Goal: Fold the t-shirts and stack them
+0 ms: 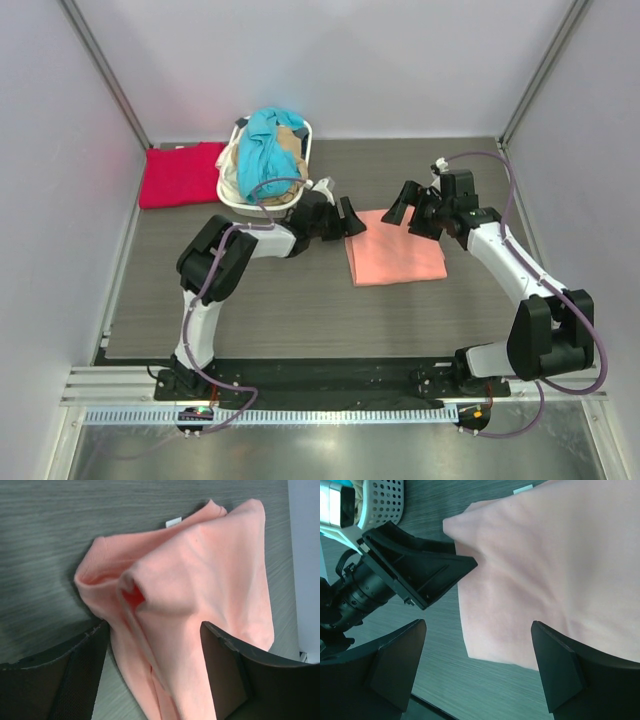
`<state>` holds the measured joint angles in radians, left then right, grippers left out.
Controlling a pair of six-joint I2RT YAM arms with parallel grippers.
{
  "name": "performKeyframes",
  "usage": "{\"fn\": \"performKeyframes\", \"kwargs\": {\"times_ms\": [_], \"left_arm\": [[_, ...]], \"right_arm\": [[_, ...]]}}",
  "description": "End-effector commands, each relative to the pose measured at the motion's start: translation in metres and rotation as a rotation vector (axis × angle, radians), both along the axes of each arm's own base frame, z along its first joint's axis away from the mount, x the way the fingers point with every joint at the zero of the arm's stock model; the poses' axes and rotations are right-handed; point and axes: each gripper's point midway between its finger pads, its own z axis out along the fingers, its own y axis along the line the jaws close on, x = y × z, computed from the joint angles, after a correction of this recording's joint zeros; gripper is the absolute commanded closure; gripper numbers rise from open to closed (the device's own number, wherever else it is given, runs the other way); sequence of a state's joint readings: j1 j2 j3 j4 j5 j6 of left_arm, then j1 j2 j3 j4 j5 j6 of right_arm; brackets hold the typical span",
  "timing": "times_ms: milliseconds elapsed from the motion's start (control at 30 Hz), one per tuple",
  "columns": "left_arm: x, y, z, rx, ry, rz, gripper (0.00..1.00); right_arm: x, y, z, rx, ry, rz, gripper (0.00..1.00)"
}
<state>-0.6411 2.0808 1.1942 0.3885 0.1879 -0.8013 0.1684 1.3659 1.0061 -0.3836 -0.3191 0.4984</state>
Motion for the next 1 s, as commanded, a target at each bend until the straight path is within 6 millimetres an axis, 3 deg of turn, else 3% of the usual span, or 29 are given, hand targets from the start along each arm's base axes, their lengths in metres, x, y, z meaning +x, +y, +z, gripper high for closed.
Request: {"fn": "performKeyframes", "kwargs": {"times_ms": [0, 200, 367, 433, 600, 733, 833, 867, 933, 967], "left_arm": [[0.016, -0.005, -0.003, 0.002, -0.031, 0.014, 0.27], [0.026, -0.003, -0.019, 0.052, -0.019, 0.040, 0.43], [0.036, 0.015, 0.002, 0.134, -0.083, 0.096, 0.23], [0.039, 0.017, -0.001, 0.176, -0.097, 0.076, 0.23], [0.037, -0.006, -0.005, 0.088, -0.076, -0.025, 0.32], [0.034, -0.021, -0.010, 0.005, -0.063, -0.064, 0.47], [0.028, -0.029, -0.011, -0.049, -0.058, -0.102, 0.65], [0.028, -0.030, -0.005, -0.067, -0.073, -0.105, 0.77], [0.022, -0.026, -0.005, -0.065, -0.064, -0.109, 0.89], [0.018, -0.022, -0.002, -0.057, -0.059, -0.107, 1.00]], "right_arm": [[-0.003, 0.002, -0.001, -0.007, -0.008, 0.025, 0.07], [-0.009, 0.002, -0.001, -0.007, -0.013, 0.040, 0.07], [-0.015, 0.001, 0.000, -0.013, -0.021, 0.045, 0.07], [-0.017, 0.001, -0.001, -0.008, -0.018, 0.048, 0.07], [-0.018, 0.001, -0.007, -0.012, -0.004, 0.053, 0.07], [-0.019, 0.000, -0.010, -0.020, 0.003, 0.052, 0.07], [-0.020, -0.001, -0.012, -0.023, 0.004, 0.051, 0.07], [-0.022, -0.001, -0.013, -0.024, 0.007, 0.051, 0.07], [-0.023, -0.001, -0.013, -0.021, 0.004, 0.050, 0.08], [-0.025, -0.001, -0.013, -0.021, 0.004, 0.047, 0.08]]}}
